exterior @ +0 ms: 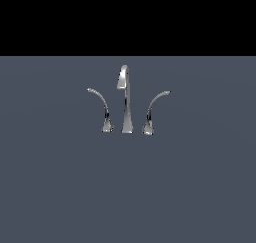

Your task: Turn on the faucet by rotating a designated handle.

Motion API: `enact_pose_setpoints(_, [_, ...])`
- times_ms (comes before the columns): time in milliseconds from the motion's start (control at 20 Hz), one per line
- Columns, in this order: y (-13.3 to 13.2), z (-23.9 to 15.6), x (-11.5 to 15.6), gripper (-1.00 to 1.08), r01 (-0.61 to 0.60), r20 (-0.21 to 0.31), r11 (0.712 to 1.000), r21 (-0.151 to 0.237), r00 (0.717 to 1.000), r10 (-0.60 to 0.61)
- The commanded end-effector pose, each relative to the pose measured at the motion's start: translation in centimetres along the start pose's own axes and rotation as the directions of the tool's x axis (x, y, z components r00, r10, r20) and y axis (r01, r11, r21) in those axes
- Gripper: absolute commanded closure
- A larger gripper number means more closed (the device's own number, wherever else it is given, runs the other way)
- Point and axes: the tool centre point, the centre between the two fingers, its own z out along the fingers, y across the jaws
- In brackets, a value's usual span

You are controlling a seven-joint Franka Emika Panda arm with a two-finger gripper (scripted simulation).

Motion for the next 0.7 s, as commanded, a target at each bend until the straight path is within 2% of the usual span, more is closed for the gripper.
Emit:
enact_pose_setpoints(0, [-0.6,1.3,1.4,1.08,-0.066,0.0,0.998,0.0,0.998,0.066])
enact_pose_setpoints(350, [-1.9,5.0,5.3,1.08,-0.245,0.001,0.97,-0.002,0.97,0.245])
enact_pose_setpoints(650, [-2.3,8.2,8.9,1.08,-0.394,0.0,0.919,-0.005,0.919,0.394])
